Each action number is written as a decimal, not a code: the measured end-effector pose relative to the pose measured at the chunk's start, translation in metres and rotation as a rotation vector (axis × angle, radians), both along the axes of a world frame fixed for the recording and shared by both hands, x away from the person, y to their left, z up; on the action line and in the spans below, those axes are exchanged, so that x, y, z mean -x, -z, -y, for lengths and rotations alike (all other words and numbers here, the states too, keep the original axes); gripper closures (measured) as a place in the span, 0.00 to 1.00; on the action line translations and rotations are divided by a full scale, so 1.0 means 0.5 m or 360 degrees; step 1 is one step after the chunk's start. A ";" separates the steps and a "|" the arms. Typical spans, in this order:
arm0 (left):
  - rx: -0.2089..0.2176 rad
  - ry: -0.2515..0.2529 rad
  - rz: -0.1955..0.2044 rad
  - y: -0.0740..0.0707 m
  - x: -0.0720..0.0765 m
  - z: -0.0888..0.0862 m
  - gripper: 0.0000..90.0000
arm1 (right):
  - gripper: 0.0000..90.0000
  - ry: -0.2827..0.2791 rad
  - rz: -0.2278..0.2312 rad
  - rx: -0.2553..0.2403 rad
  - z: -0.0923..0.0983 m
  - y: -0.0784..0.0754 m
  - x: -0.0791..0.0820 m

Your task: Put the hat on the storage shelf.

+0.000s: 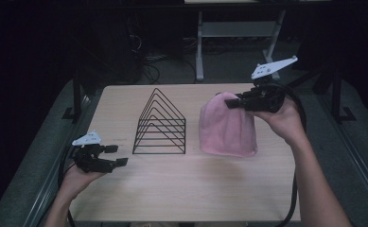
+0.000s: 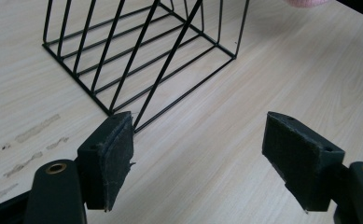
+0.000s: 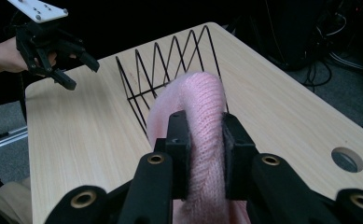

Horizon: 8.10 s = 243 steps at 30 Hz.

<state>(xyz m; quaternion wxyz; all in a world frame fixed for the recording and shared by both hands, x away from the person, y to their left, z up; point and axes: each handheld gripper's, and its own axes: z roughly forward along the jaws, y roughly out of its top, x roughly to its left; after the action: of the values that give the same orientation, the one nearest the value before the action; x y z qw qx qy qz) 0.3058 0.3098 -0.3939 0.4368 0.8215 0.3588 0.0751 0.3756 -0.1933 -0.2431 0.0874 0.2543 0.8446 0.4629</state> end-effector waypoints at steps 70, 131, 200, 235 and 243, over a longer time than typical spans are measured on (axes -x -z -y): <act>0.0151 0.0398 0.0120 -0.152 -0.063 0.092 0.38 | 0.84 -0.0403 0.0171 -0.0120 -0.295 -0.149 -0.024; -0.0028 0.0121 0.0189 -0.169 -0.171 0.057 0.91 | 0.84 -0.0290 0.0173 -0.0163 -0.332 -0.112 -0.170; -0.0306 0.0168 0.0049 -0.061 -0.136 0.047 0.91 | 0.83 -0.0452 0.0025 -0.0150 -0.362 0.014 -0.097; -0.0477 0.0262 0.0002 -0.006 -0.144 0.067 0.80 | 0.82 -0.0453 -0.0082 -0.0110 -0.370 0.090 -0.085; -0.0564 0.0303 -0.0035 0.006 -0.147 0.075 0.89 | 0.78 -0.0475 -0.0106 -0.0034 -0.382 0.105 -0.078</act>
<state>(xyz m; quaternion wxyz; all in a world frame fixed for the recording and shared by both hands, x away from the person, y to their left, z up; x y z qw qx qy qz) 0.3793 0.2724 -0.3966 0.2867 0.9164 0.2655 0.0865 0.4146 -0.0024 -0.2954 -0.0131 0.1419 0.8705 0.4710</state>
